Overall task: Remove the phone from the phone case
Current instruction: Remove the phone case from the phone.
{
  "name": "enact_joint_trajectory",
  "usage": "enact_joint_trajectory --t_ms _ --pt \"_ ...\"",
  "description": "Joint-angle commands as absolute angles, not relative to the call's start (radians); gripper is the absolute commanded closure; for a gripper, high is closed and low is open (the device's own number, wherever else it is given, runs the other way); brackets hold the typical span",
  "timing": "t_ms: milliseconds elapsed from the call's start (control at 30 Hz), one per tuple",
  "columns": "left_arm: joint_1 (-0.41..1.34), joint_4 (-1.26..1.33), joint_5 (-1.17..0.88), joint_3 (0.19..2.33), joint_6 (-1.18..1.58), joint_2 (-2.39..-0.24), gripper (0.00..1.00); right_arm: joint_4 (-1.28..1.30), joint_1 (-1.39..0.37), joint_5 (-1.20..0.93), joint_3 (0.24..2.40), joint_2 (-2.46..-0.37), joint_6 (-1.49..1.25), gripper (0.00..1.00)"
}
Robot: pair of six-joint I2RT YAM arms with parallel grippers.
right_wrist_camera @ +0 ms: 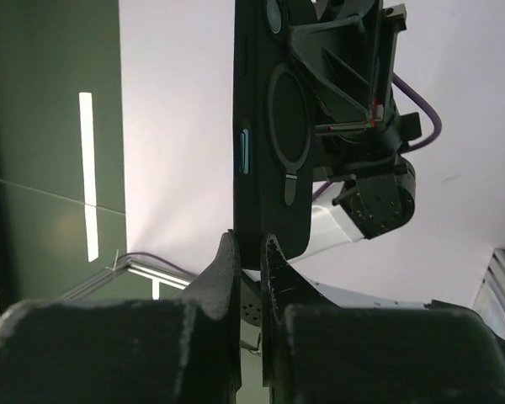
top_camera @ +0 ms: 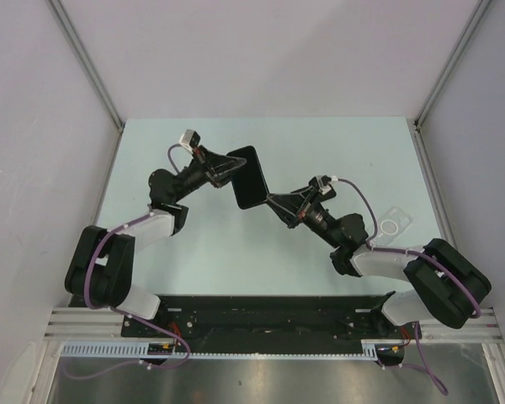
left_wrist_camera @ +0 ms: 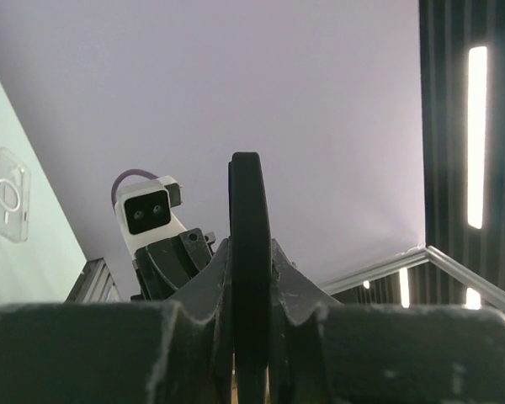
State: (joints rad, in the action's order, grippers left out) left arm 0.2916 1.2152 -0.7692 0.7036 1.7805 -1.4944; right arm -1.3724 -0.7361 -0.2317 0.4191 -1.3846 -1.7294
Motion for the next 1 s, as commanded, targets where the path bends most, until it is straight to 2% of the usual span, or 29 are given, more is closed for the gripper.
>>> enact_joint_trajectory --t_ms 0,467,967 --pt "0.314 1.585 -0.738 0.768 1.839 -1.402 1.0 -1.605 -0.742 -0.155 0.494 -1.414 -1.783 1.0" --pt "0.321 1.669 -0.686 0.787 1.901 -1.394 1.0 -1.606 -0.767 -0.054 0.583 -1.43 -1.816 1.0" --pt "0.368 1.709 -0.601 0.785 2.005 -1.325 1.0 -1.608 -0.77 -0.058 0.588 -1.535 -1.819 1.0"
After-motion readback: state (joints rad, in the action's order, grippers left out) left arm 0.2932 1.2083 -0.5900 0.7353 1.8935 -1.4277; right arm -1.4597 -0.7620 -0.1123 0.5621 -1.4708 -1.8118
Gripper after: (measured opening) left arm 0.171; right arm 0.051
